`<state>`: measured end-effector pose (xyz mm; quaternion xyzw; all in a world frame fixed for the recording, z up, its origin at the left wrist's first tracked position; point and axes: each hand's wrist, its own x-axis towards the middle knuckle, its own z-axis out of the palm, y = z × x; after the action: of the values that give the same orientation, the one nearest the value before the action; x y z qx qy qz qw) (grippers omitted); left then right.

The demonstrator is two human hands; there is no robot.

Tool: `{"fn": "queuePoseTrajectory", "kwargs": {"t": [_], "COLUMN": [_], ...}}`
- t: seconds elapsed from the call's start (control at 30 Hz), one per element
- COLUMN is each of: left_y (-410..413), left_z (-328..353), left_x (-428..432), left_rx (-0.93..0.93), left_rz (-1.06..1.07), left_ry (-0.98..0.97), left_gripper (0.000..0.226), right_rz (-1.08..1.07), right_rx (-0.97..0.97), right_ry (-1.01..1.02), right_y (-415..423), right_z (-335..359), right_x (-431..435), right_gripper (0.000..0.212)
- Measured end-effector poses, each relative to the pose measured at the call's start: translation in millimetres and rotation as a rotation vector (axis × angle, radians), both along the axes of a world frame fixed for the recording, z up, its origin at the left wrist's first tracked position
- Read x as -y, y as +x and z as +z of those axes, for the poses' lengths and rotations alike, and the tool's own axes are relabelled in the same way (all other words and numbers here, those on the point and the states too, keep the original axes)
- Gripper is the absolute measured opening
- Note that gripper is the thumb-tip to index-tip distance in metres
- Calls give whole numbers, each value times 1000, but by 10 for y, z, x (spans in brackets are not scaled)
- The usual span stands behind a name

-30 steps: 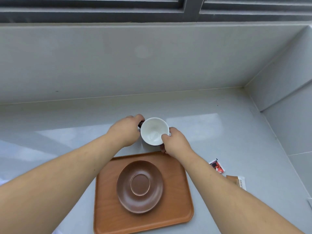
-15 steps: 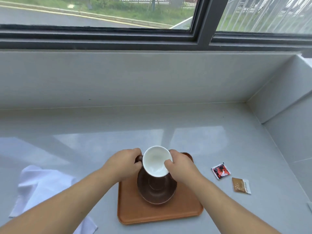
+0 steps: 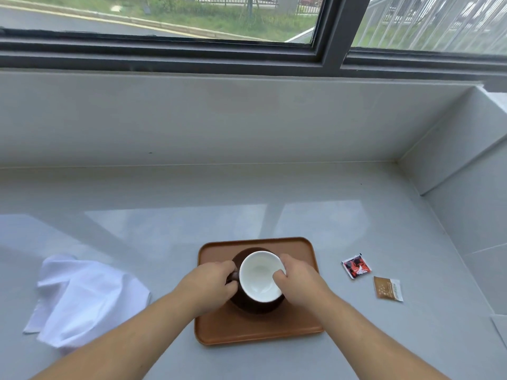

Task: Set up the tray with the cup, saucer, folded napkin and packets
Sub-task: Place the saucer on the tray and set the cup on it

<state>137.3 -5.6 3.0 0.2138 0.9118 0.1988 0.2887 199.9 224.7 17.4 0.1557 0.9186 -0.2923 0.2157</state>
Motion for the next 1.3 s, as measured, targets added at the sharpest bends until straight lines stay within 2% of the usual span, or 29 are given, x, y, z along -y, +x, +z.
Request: {"fn": "queuePoseTrajectory", "kwargs": {"t": [0.17,0.5,0.77,0.87,0.93,1.03,1.13,1.3], "left_y": [11,18,16,21,24,39,33,70], "left_z": [-11,-14,-38,-37,-14,88,251,455], "left_x": [-5,20,34,42,69,183,402,1085], "left_rx": [-6,-6,-7,-4,-2,-12,-43,-94], "left_rz": [19,36,45,45,53,80,118,150], "left_ry": [-7,-14,-20,-24,-24,-26,-51,-163], "left_gripper": [17,4,12,8,6,18,36,31], "right_rz": [5,19,39,49,62,70,114,387], "right_rx": [3,-2,-13,-16,-83,-300,-449,-460], "right_ry": [-8,-14,-2,34,111,195,137,32], "right_y": [-12,-48,-60,-58,-73,-160,-324,-463], "right_z": [-14,-34,-67,-90,-64,48,218,366], "right_x": [1,19,35,28,41,133,423,1341], "right_gripper": [14,17,20,21,27,50,44,33]}}
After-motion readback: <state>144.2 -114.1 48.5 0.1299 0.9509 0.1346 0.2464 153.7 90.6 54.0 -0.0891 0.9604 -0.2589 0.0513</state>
